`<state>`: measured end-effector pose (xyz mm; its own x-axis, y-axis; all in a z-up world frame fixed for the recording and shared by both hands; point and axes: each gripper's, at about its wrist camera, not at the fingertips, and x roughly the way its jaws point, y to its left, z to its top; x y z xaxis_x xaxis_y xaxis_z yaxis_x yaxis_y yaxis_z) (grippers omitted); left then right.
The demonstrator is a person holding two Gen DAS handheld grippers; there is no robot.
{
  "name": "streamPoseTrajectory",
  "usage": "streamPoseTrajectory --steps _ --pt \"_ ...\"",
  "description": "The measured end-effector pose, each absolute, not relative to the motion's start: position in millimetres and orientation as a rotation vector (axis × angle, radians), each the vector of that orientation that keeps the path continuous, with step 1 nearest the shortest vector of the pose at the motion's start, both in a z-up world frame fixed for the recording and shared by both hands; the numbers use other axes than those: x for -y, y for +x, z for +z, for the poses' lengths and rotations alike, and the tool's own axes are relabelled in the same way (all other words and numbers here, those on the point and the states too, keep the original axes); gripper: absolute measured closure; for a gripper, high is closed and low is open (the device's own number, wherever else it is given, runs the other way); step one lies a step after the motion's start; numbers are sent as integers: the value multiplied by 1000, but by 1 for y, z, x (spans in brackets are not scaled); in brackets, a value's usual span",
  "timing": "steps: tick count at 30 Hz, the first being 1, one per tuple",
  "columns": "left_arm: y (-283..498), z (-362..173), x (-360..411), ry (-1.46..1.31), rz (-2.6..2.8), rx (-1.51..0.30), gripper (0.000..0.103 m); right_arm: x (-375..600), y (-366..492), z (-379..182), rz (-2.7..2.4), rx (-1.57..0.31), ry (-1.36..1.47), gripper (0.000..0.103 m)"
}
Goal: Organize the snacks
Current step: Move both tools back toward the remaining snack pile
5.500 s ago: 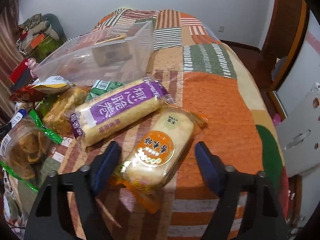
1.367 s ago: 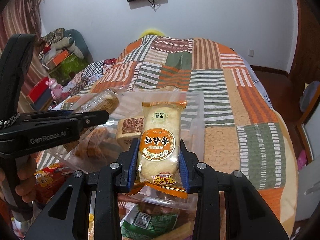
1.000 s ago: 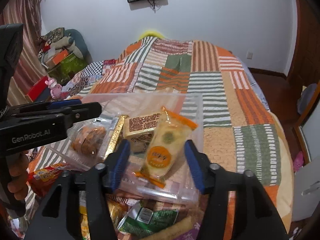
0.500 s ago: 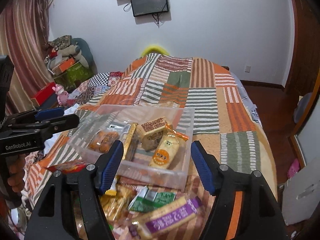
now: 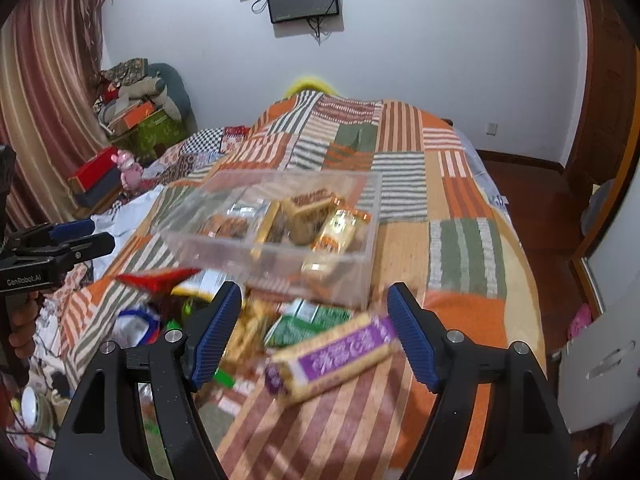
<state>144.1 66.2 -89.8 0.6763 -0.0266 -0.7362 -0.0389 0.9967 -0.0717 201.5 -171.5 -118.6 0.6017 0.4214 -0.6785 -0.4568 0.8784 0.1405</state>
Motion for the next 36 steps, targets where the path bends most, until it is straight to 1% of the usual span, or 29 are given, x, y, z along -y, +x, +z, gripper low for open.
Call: streamPoseTrajectory --steps 9,17,25,36 --pt "95 -115 -63 -69 -8 -865 23 152 176 -132 587 -827 -22 25" --pt "72 -135 -73 -149 -10 -897 23 110 165 -146 692 -877 -16 24" --pt "70 -143 -77 -184 -19 -917 23 82 157 -167 703 -912 -99 24" --pt "91 -169 -53 -159 -70 -987 23 114 156 -179 692 -968 -5 23"
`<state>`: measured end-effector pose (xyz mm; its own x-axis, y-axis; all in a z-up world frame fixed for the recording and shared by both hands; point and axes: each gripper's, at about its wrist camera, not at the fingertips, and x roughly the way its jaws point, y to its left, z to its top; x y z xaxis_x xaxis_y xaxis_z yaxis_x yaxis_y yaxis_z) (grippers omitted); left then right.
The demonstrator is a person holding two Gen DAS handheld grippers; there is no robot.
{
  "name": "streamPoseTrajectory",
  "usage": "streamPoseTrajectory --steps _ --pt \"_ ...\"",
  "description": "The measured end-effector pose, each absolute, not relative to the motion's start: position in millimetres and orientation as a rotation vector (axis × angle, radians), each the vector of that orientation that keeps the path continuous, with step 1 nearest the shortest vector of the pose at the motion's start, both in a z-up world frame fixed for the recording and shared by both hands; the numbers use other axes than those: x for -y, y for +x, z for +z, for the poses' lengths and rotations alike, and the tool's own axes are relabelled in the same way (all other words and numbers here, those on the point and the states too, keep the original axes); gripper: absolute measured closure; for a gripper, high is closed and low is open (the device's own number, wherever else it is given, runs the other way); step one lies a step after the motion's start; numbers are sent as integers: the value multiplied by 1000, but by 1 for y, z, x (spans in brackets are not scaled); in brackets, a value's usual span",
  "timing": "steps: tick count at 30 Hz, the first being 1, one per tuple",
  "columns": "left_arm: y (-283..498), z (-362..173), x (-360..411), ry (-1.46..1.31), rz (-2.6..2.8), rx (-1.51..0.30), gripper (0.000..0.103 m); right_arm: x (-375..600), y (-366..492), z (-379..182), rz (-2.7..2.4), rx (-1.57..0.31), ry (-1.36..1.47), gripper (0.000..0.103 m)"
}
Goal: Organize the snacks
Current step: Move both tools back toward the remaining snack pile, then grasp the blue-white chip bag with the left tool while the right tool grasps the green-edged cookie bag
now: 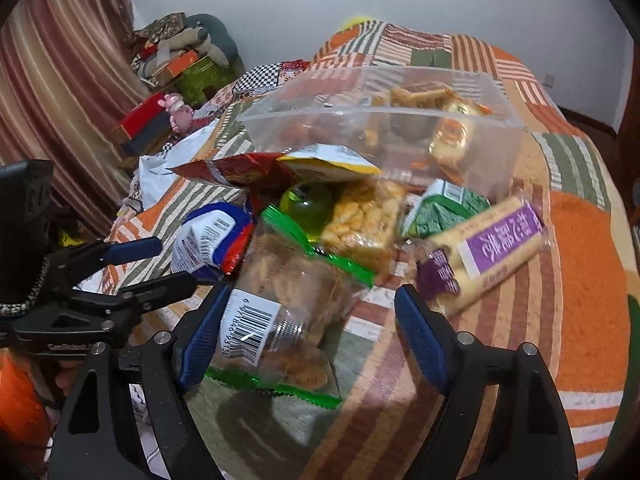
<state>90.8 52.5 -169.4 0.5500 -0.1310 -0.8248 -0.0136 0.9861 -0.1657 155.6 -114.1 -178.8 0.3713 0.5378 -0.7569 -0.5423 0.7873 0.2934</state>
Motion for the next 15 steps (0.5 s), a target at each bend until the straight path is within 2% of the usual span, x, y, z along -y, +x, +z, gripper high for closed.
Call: streamPoseTrajectory --steps 15 --pt "117 -188 -37 -128 -46 -958 23 114 162 -188 735 -1033 73 24"
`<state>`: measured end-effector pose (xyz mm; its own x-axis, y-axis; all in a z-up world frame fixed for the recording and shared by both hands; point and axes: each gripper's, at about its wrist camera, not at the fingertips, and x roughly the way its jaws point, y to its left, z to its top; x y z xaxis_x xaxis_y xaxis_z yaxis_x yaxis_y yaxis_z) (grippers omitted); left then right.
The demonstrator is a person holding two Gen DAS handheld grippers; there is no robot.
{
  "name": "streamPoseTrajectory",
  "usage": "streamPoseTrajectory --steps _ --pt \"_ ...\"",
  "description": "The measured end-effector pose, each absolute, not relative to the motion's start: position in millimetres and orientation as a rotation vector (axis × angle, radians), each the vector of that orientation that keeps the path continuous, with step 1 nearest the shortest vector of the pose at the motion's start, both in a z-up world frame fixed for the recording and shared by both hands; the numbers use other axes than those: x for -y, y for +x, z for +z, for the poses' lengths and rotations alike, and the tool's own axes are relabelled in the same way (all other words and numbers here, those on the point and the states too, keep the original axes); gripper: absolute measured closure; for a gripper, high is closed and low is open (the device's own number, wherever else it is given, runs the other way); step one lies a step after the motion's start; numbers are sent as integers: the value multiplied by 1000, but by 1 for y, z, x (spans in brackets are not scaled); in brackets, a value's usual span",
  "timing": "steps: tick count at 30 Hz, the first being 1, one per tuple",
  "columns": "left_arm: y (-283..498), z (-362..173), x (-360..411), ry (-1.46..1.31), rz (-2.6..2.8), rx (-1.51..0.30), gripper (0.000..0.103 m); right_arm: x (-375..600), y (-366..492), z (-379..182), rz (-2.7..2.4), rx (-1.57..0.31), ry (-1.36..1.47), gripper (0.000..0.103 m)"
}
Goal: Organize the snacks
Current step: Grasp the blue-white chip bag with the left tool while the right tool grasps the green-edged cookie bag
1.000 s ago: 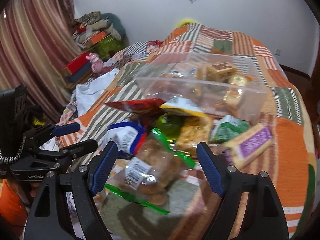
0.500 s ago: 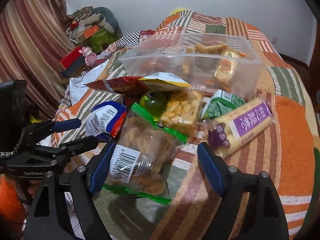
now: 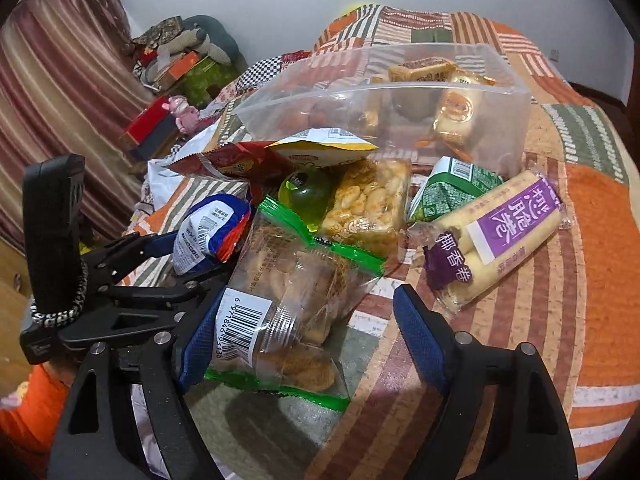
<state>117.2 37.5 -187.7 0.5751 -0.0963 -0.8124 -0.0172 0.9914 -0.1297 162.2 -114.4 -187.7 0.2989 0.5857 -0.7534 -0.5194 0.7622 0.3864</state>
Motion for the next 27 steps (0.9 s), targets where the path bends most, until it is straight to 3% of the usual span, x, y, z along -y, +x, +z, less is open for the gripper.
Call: streamPoseTrajectory --steps 4,6,12,19,27 --pt "115 -189 -42 -161 -56 -919 27 113 166 -192 744 -1056 92 24" --pt "113 -189 -40 -150 -54 -906 35 108 166 -193 738 -1054 78 25" --pt "103 -186 -35 -119 -60 -888 38 99 166 -193 731 -1042 28 34" --pt "88 -176 -38 -132 -68 -866 39 103 164 -187 753 -1032 11 52" --pt "69 -147 -40 -133 -58 -797 39 112 154 -174 761 -995 21 63"
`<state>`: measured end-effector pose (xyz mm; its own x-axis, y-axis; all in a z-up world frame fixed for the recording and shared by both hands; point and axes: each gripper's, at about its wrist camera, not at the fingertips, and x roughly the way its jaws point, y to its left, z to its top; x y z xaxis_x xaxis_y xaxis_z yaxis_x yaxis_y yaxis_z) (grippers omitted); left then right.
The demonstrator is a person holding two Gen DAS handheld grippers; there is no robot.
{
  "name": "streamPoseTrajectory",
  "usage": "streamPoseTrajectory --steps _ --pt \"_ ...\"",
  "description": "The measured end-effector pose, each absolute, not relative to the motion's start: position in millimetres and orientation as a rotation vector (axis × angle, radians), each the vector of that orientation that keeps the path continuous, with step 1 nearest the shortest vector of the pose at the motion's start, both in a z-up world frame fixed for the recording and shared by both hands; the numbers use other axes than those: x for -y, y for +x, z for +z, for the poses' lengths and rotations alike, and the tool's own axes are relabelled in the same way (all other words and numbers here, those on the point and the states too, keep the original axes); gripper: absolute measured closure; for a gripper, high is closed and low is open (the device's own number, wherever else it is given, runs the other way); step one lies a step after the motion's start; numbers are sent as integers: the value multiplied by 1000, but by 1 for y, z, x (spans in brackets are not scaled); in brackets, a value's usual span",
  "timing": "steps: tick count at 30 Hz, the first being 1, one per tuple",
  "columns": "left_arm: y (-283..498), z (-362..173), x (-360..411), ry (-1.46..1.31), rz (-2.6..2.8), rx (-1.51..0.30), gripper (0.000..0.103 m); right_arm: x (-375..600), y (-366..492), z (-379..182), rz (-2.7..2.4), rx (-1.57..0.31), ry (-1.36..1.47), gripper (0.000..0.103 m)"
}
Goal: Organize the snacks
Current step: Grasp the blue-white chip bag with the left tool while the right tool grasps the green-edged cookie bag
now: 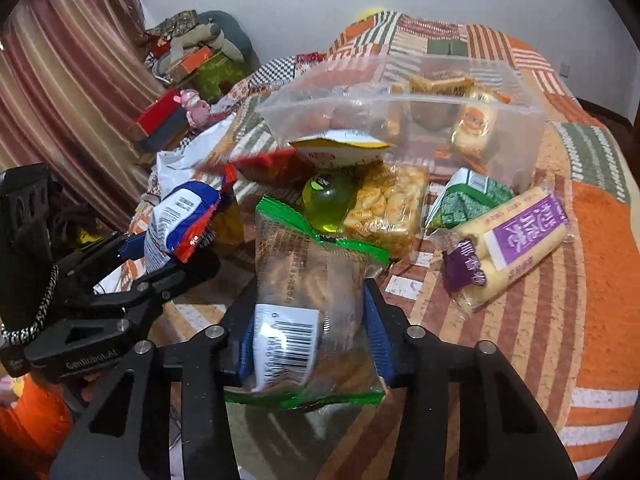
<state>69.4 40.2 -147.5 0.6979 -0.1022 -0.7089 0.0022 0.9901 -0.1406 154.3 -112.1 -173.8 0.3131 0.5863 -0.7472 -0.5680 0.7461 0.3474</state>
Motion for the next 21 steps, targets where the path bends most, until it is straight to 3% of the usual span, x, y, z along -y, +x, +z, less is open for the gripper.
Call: streamPoseTrajectory --steps 21 --pt "83 -92 -42 -150 -59 -681 39 152 171 -108 660 -768 98 63"
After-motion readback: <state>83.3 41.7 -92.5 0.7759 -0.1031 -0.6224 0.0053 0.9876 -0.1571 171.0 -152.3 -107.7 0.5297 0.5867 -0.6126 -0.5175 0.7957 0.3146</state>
